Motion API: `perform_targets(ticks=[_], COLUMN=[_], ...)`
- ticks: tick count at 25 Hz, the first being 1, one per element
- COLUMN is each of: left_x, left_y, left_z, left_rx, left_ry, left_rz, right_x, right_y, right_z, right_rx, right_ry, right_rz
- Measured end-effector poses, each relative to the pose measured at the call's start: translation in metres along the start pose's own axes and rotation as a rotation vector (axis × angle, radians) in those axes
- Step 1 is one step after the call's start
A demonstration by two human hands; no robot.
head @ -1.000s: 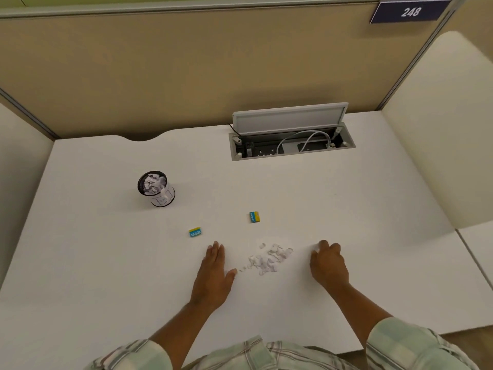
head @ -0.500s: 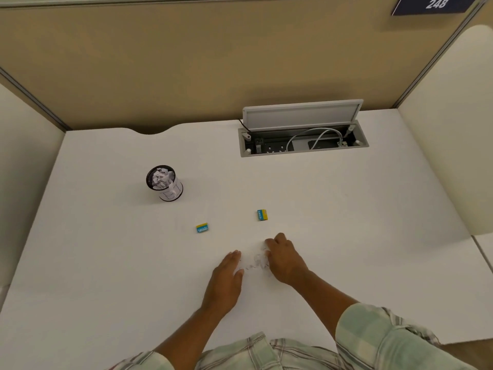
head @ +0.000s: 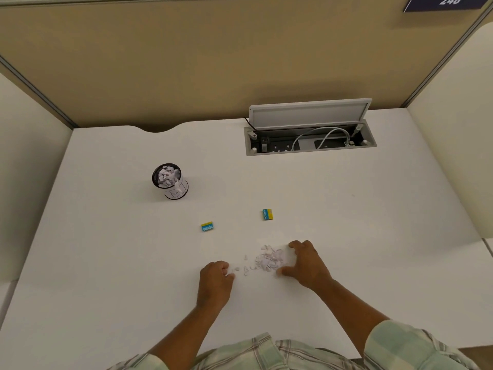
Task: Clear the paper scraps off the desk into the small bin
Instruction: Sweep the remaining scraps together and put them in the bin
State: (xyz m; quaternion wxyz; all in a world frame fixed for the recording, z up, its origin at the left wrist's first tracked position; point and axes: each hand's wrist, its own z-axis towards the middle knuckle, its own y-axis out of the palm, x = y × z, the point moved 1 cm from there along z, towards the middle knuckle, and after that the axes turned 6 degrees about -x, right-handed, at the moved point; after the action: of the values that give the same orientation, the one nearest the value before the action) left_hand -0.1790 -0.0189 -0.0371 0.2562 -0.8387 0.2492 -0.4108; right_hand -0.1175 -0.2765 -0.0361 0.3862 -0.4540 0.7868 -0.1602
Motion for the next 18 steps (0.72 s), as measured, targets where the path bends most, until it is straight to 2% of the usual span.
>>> perform_targets(ticks=[3, 7, 12, 18], left_x=[0.022, 0.049, 0.048, 0.068], left_y=[0.013, 0.026, 0.021, 0.028], left_z=[0.002, 0.004, 0.006, 0.005], left_rx=[-0.062, -0.140, -0.069, -0.105], left_ry=[0.023, 0.071, 0.032, -0.008], left_rz=[-0.015, 0.018, -0.016, 0.064], right_x=[-0.003, -0.020, -0.026, -0.033], right_y=[0.015, 0.038, 0.026, 0.018], right_z=[-0.007, -0.007, -0.001, 0.006], right_rx=[-0.048, 0.011, 0.014, -0.076], right_ry=[0.008, -0.083, -0.117, -0.179], right_rz=[-0.076, -0.103, -0.012, -0.121])
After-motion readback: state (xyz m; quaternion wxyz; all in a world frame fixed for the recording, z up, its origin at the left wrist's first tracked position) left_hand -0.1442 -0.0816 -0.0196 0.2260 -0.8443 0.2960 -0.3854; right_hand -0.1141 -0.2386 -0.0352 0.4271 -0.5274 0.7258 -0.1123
